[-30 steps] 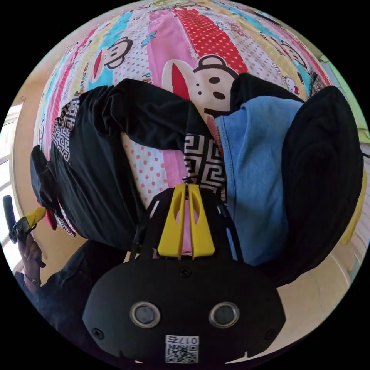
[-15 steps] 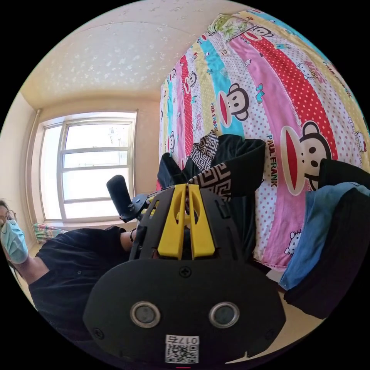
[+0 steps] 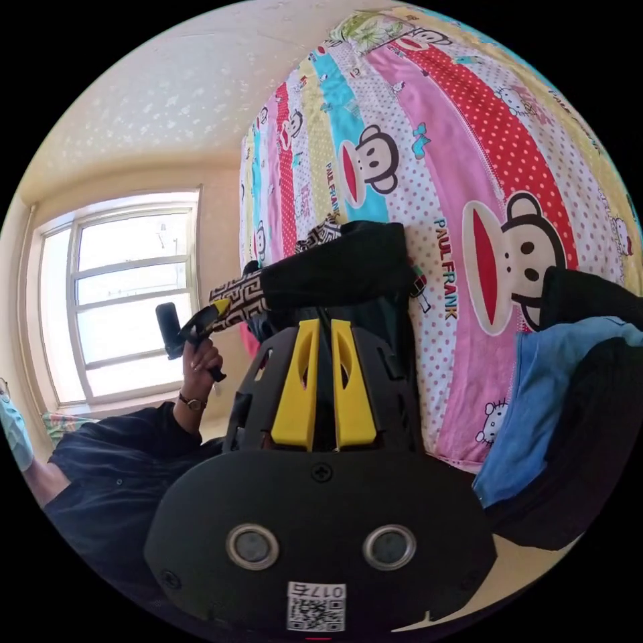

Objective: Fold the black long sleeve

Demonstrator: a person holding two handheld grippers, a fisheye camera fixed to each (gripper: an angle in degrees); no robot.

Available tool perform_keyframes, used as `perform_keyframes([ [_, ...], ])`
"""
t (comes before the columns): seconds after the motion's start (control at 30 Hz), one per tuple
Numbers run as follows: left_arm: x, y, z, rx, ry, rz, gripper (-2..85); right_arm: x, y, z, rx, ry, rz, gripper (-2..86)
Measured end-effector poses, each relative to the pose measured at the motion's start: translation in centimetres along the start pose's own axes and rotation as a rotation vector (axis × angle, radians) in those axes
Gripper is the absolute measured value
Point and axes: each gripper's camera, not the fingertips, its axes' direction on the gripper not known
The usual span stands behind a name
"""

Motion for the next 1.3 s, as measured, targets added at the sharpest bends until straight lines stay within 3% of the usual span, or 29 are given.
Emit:
perform_keyframes([
  [0.2, -11.6, 0.2, 0.4, -0.066, -0.067, -0.213, -0.7, 1.6, -5.9, 10.1, -0.029, 0.173, 0.056, 4.4],
  [0.37, -13.7, -2.4, 1.8, -0.147, -0.086, -0.227, 0.9, 1.7, -11.4, 16.8, -0.018, 0.334, 0.051, 7.1],
  [0.53, -13.3, -1.1, -1.2, -0.140, -0.161, -0.284, 9.2, 4.9, -14.9, 24.1, -0.206, 0.673, 0.162, 4.1],
  [0.67, -12.5, 6.9, -8.7, 0.071, -0.217, -0.397, 9.6, 3.1, -14.0, 22.7, -0.070, 0.588, 0.174, 2.7],
  [0.83, -15.6, 18.7, -12.8, 0.154, -0.286, -0.673, 12.3, -5.2, -9.7, 27.5, -0.109, 0.515, -0.104, 2.3],
  [0.97, -18.8, 23.3, -12.3, 0.085, -0.232, -0.726, 13.6, -11.3, -5.7, 36.5, -0.284, 0.477, -0.320, 2.8],
  [1.17, -20.7, 22.0, -10.8, -0.142, -0.209, -0.596, 11.0, -18.9, 1.2, 51.5, -0.585, 0.387, -0.574, 4.1],
  [1.23, -20.2, 21.3, -12.2, -0.180, -0.135, -0.551, 5.8, -22.0, 3.3, 54.5, -0.624, 0.345, -0.659, 5.2],
  [1.3, -18.8, 20.8, -15.5, -0.141, 0.092, -0.542, 0.7, -24.4, 4.7, 55.6, -0.633, 0.315, -0.738, 6.4],
])
